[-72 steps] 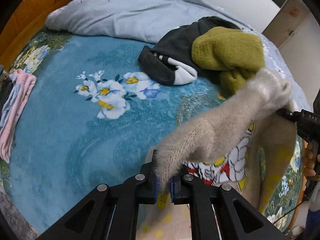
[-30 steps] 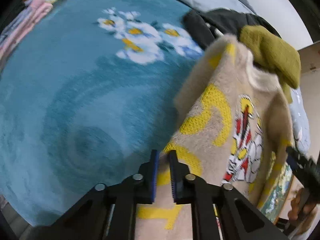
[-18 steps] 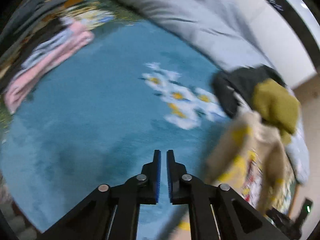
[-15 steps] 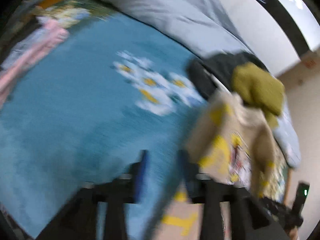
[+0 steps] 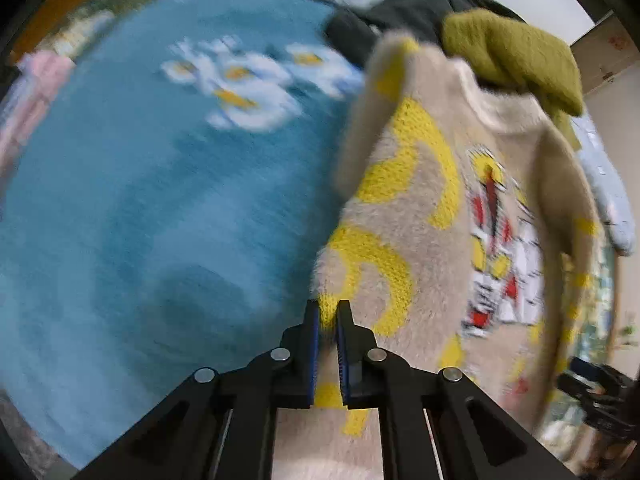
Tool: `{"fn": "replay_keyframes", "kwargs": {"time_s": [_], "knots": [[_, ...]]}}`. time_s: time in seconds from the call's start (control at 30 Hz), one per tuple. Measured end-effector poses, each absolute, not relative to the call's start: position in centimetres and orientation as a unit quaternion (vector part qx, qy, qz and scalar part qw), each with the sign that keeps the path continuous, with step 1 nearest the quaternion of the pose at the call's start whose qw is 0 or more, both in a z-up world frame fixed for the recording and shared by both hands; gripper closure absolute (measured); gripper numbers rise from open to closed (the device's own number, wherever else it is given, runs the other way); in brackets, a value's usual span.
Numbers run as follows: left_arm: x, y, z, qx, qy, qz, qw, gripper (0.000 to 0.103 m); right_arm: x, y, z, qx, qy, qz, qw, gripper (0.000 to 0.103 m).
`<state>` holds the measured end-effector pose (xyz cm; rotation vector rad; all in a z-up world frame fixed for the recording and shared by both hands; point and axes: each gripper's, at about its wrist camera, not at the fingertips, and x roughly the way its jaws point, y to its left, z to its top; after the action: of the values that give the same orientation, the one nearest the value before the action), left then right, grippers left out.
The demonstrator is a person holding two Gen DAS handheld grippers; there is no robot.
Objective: Fold clothes
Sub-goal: 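Lift and shake the sweater with both grippers, then lay it flat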
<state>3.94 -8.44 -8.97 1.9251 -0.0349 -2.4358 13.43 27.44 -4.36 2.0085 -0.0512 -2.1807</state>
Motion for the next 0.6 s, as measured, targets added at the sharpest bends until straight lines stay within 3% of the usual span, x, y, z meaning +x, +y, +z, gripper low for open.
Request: {"fn": "replay_keyframes", "kwargs": {"time_s": [0.13, 0.33, 0.5, 0.53, 0.57, 0.6], "knots": [[3.0, -11.6, -6.4, 0.577, -0.112, -0.803, 0.095, 0.094, 13.3, 26.3, -4.0, 0.667, 0.021, -0.738, 0.103, 0.044], [2.8, -15.3, -2.8, 0.546, 0.010, -0.829, 0.119, 0.081, 13.4, 26.3, -5.3, 0.675, 0.062, -0.728, 0.106, 0.044], [4.9, -12.8, -4.0, 0.523, 0.125, -0.839, 0.077, 0.081, 13.4, 28.4, -6.7, 0.698, 0.082, -0.709, 0.058, 0.045], [5.3, -11.8, -4.5, 0.525, 0.143, -0.836, 0.064, 0.081, 13.3, 29.2, -6.9, 0.706, 0.067, -0.703, 0.051, 0.055], [5.5, -10.8, -5.2, 0.529, 0.158, -0.832, 0.051, 0.081, 13.1, 30.0, -6.9, 0.712, 0.051, -0.699, 0.045, 0.075], [5.8, -9.9, -5.9, 0.533, 0.170, -0.828, 0.038, 0.081, 12.7, 30.8, -6.5, 0.715, 0.034, -0.697, 0.043, 0.079]]}}
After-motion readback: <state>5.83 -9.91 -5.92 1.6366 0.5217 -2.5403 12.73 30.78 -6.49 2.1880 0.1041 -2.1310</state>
